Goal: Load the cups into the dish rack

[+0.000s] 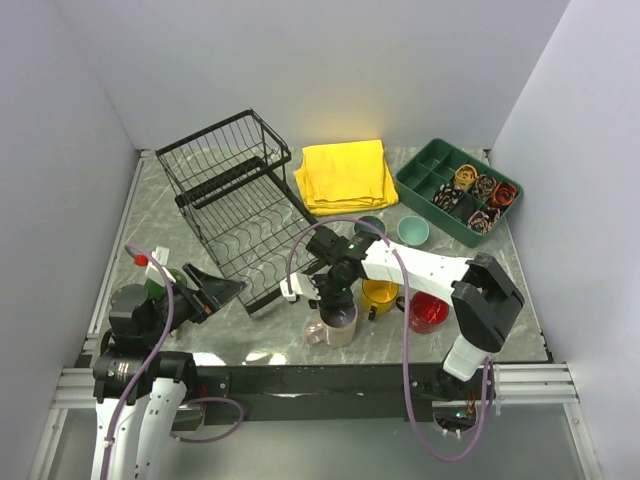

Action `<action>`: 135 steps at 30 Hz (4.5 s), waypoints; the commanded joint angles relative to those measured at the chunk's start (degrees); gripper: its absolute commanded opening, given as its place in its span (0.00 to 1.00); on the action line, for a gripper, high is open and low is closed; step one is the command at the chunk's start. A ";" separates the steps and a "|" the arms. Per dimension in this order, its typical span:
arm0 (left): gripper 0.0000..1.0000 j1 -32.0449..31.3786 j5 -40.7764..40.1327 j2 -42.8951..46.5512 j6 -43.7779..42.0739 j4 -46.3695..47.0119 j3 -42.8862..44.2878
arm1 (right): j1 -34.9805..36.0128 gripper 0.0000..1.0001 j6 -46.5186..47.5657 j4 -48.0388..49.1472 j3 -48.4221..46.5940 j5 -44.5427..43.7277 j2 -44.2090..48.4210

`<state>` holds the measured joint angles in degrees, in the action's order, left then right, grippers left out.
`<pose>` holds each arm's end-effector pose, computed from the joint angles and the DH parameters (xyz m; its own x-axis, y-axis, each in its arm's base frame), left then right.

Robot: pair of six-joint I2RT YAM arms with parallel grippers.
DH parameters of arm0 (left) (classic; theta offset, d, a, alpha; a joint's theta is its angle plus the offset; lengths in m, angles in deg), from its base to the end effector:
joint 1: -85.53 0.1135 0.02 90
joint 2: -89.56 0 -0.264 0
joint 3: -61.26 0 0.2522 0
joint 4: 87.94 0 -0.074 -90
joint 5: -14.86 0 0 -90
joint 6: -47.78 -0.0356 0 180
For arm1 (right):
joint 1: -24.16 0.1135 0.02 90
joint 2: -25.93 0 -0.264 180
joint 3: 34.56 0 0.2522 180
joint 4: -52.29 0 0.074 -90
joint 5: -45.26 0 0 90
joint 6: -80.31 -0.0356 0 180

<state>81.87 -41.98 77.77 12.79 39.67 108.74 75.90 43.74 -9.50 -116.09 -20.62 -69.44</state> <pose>0.0644 -0.0236 0.2847 -0.6366 -0.6465 -0.4205 0.0955 0.4749 -0.8748 0.1843 0.2571 0.2129 0.2686 -0.8431 -0.4658 -0.9462 -0.3216 0.0365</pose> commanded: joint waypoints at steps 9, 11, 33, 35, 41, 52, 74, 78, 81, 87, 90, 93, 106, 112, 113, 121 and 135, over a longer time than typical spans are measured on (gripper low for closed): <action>0.96 0.06 1.46 2.56 9.67 6.62 2.15 | 1.25 0.00 -0.96 -4.42 -7.71 1.20 8.18; 0.96 -0.03 2.78 3.00 13.10 8.39 1.80 | 1.16 0.00 -0.26 -8.64 -13.60 -1.60 9.93; 0.96 -0.29 24.22 -14.04 24.97 40.82 6.28 | 0.63 0.00 22.76 57.22 4.56 -20.26 44.66; 0.97 -0.82 24.14 -14.31 26.82 43.10 5.93 | 1.51 0.00 26.52 60.67 6.24 -19.29 44.57; 0.99 -3.19 22.29 -15.89 23.75 39.60 6.54 | 4.85 0.00 34.18 71.58 11.78 -15.69 43.17; 0.87 -10.31 18.43 -19.67 21.37 39.86 7.77 | 9.86 0.00 43.77 82.30 16.35 -8.83 38.77; 0.52 -19.45 16.84 -21.43 20.23 43.12 5.66 | 12.41 0.00 50.19 91.80 19.51 -1.18 31.83; 0.52 -19.45 17.37 -21.61 17.61 40.40 6.97 | 12.41 0.00 50.63 91.71 20.57 0.22 32.97; 0.53 -19.45 18.42 -21.96 16.81 39.77 7.51 | 12.41 0.00 51.68 92.59 21.89 1.63 33.58; 0.55 -19.45 19.57 -21.52 16.19 38.81 7.68 | 12.41 0.00 55.20 96.62 24.17 2.86 32.80; 0.55 -19.45 20.18 -21.52 14.44 36.00 8.82 | 12.41 0.00 55.64 98.91 24.09 2.95 31.48; 0.53 -19.54 20.45 -21.96 12.06 32.93 9.70 | 12.33 0.00 56.25 98.83 24.17 5.22 31.56; 0.01 -19.45 14.21 -19.50 6.08 30.72 10.50 | 12.41 0.43 51.08 95.15 28.74 0.06 36.22; 0.01 -19.45 8.94 -16.69 8.45 32.48 7.78 | 12.33 0.91 49.05 90.40 33.56 -5.57 42.19; 0.01 -19.45 8.24 -16.42 8.89 32.48 6.90 | 12.41 0.92 48.79 89.26 34.27 -6.18 44.03; 0.01 -19.45 -13.10 -16.59 -2.52 21.86 6.98 | 12.41 1.00 25.20 60.39 29.15 -28.88 55.56; 0.01 -22.70 -32.97 -35.40 -18.70 36.86 4.52 | -16.67 1.00 -14.05 9.18 9.32 -13.40 52.22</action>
<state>61.08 -66.81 44.68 0.28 61.74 109.92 65.15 38.93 10.96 -104.20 -41.74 -15.94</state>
